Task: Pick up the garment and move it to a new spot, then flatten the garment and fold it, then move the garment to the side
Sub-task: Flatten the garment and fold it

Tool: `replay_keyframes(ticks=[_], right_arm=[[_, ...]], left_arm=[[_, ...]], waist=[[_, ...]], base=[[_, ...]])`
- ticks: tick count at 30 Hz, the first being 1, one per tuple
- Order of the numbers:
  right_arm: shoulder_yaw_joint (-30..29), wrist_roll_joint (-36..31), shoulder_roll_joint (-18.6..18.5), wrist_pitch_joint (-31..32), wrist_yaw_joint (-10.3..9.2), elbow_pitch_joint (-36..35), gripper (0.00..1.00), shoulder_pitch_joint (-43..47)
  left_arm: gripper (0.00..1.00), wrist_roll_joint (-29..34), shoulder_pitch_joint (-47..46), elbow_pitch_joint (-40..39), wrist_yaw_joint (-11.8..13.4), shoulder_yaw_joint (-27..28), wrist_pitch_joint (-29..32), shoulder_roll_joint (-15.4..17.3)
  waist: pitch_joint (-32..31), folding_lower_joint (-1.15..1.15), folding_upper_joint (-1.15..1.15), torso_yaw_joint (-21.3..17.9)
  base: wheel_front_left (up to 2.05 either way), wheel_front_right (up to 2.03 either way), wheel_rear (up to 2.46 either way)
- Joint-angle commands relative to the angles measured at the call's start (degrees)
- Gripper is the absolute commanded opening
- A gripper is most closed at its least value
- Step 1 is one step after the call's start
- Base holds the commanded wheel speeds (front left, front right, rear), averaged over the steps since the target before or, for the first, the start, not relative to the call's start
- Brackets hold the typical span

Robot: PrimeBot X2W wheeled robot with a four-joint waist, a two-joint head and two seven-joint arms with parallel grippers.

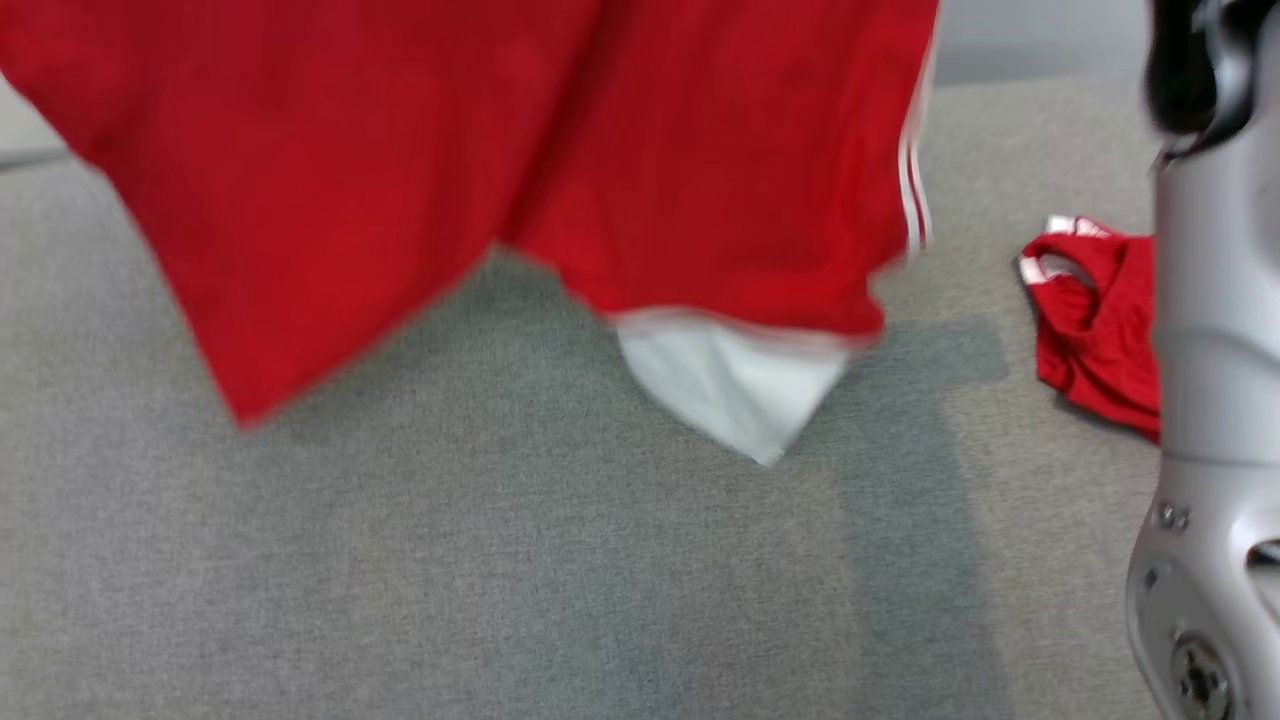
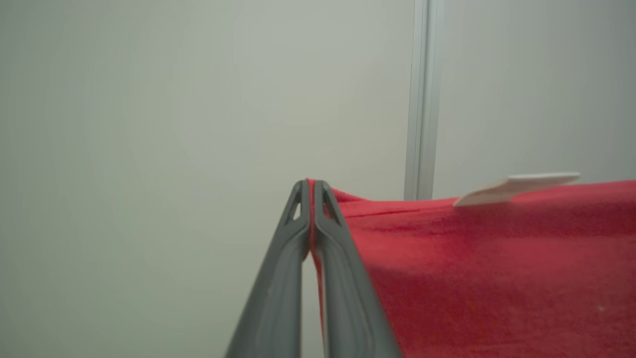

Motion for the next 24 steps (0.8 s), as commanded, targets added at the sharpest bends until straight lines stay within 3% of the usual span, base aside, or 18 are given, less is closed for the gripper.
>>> replay_keyframes(ticks=[1,6,12,16,24], right_arm=[[-1.85,-1.36,-0.42,-0.4,-0.07,0.25,0.0,-2.72],[-6.31,-1.97,-0.47,-0.53,-0.09,-3.0,0.0,-7.81],[-6.09,1.15,-0.58,-0.55,-0.11,-6.0,0.0,-1.0],[-4.91,6.25,-0.52,-0.56,-0.11,-7.64,0.0,9.45],[1.6,16.23,-0.4,-0.56,-0.07,-9.77,0.0,38.36]], left_arm=[[0.0,-0.7,-2.76,0.92,0.15,-0.21,-0.53,1.18],[0.0,-1.16,-9.05,-0.9,0.18,0.59,-0.87,3.41],[0.0,-2.82,-3.6,-1.23,0.18,1.16,-0.86,2.62],[0.0,-4.66,4.89,-0.48,0.18,-0.04,-0.87,1.19],[0.0,-5.94,27.4,0.65,0.16,-1.12,-0.88,-5.99]], waist=[[2.78,-0.03,-0.01,1.75],[6.4,-0.03,-0.01,1.53],[7.65,-0.03,-0.01,1.16],[7.71,-0.03,-0.01,1.04],[4.81,-0.03,-0.01,0.45]], base=[[0.0,0.0,0.0],[0.0,0.0,0.0],[0.0,0.0,0.0],[0.0,0.0,0.0],[0.0,0.0,0.0]])
